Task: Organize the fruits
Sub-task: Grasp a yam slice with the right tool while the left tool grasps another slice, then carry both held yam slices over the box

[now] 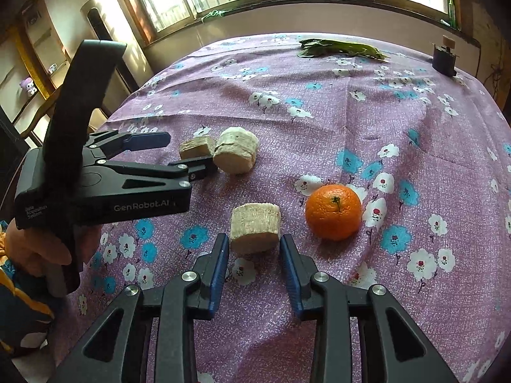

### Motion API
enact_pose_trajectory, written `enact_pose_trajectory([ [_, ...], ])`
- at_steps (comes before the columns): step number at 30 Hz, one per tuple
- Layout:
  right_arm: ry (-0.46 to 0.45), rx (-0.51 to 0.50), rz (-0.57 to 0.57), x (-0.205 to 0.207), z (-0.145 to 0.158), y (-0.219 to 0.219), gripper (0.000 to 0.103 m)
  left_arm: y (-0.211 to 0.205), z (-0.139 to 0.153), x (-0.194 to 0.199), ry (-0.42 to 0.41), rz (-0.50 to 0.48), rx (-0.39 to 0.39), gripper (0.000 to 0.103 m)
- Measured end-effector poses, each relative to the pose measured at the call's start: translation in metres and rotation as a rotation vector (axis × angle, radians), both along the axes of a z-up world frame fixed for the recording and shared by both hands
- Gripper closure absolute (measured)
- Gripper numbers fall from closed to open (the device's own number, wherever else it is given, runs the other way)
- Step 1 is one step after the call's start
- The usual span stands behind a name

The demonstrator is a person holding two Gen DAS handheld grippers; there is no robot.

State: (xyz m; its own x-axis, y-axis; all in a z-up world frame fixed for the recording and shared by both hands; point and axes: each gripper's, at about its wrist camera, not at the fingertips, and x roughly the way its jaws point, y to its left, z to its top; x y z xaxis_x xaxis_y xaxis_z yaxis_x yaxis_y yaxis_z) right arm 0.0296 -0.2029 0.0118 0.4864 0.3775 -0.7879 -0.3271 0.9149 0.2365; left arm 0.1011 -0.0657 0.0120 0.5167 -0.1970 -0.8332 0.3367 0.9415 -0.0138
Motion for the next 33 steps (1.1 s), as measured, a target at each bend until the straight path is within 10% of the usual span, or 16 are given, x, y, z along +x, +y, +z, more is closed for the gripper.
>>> enact_pose_trajectory([
  [4,-0.014,-0.008,-0.003,0.000,0.001,0.002,0.068,-0.007,0.000,-0.010,-0.035,-0.005,0.073,0.066],
  [33,-0.093,-0.151,0.017,-0.006,-0.001,0.048,0.065,0.068,0.020,-0.089,-0.017,0.142,-0.063,0.075],
])
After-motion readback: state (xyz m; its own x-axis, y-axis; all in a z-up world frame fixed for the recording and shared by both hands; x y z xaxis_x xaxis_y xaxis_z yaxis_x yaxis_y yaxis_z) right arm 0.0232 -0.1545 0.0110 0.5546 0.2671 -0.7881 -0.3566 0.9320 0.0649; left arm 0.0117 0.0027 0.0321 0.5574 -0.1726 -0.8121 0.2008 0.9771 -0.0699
